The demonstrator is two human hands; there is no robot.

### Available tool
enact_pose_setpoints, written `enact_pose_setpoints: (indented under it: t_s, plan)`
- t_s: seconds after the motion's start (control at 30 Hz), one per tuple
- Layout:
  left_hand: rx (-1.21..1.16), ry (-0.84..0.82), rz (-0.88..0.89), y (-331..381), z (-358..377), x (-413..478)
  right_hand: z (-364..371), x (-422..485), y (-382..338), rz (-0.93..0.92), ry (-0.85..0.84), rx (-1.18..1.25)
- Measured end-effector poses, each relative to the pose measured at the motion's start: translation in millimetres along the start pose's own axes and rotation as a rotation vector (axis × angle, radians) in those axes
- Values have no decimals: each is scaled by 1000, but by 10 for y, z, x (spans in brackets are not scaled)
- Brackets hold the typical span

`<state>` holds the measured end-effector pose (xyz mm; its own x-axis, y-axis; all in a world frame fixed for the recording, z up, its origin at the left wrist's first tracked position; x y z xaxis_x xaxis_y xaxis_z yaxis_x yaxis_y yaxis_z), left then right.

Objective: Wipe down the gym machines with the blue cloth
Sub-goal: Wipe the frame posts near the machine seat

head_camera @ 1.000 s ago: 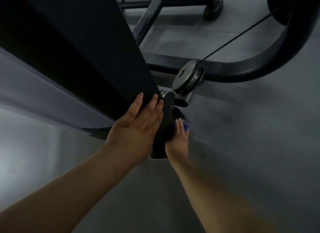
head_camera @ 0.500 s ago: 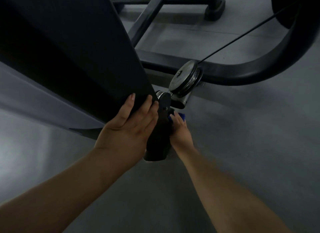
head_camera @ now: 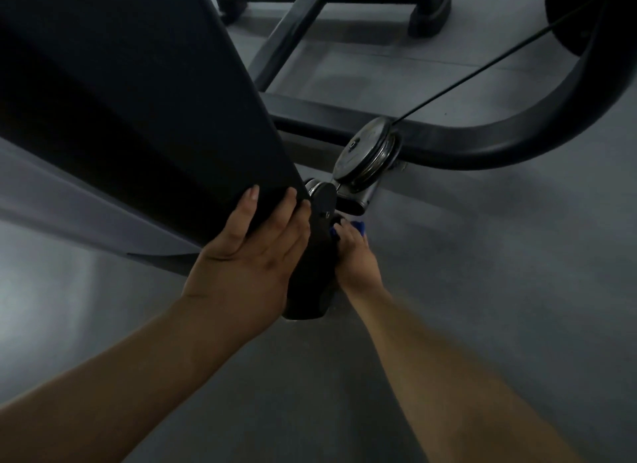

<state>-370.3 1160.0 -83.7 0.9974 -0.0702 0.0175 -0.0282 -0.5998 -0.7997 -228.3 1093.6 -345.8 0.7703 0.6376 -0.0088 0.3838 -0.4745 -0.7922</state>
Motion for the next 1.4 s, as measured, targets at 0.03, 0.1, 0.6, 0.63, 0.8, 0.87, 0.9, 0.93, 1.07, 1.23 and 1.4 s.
enact_pose_setpoints:
  t_s: [0.03, 0.1, 0.6, 0.63, 0.8, 0.87, 0.9, 0.93, 1.07, 1.23, 1.4]
  plan:
    - [-12, -10, 1, 12, -9, 12, -45, 116, -25, -6, -13, 34]
    - [-26, -19, -7, 23, -23, 41, -150, 355, -42, -3, -87, 41]
    - [-20, -28, 10, 11, 3, 61, -221, 282, -38, 44, -111, 40]
    - [-12, -30, 10, 3, 6, 66, -212, 306, -31, 53, -108, 38]
    - [63, -45, 67, 11, 21, 30, 33, -387, -231, 43, 70, 58]
    - [72, -75, 81, 24, 24, 34, 160, -631, -321, 88, 114, 123]
    - [72, -82, 91, 35, 20, 45, 215, -698, -348, 130, 144, 142]
    - [71, -91, 98, 48, 12, 53, 277, -756, -370, 179, 159, 144]
    - [85, -110, 109, 18, -26, 50, 460, -980, -521, 248, 94, 182]
    - [81, -122, 120, 37, -30, 51, 255, -633, -416, 227, 50, 191]
    - [94, -107, 123, 7, -61, 82, 436, -875, -622, 324, 116, 284]
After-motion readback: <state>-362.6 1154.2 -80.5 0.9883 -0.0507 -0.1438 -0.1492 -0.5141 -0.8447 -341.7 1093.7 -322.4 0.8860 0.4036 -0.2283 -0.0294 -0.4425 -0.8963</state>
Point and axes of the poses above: each hand's wrist, its own x-axis towards the middle knuckle, its own z-axis out of the palm, y = z × x, the point moved 2 cm from there along x, towards the middle knuckle, and after that the axes turned 5 degrees about -z, right-handed, at the moved point
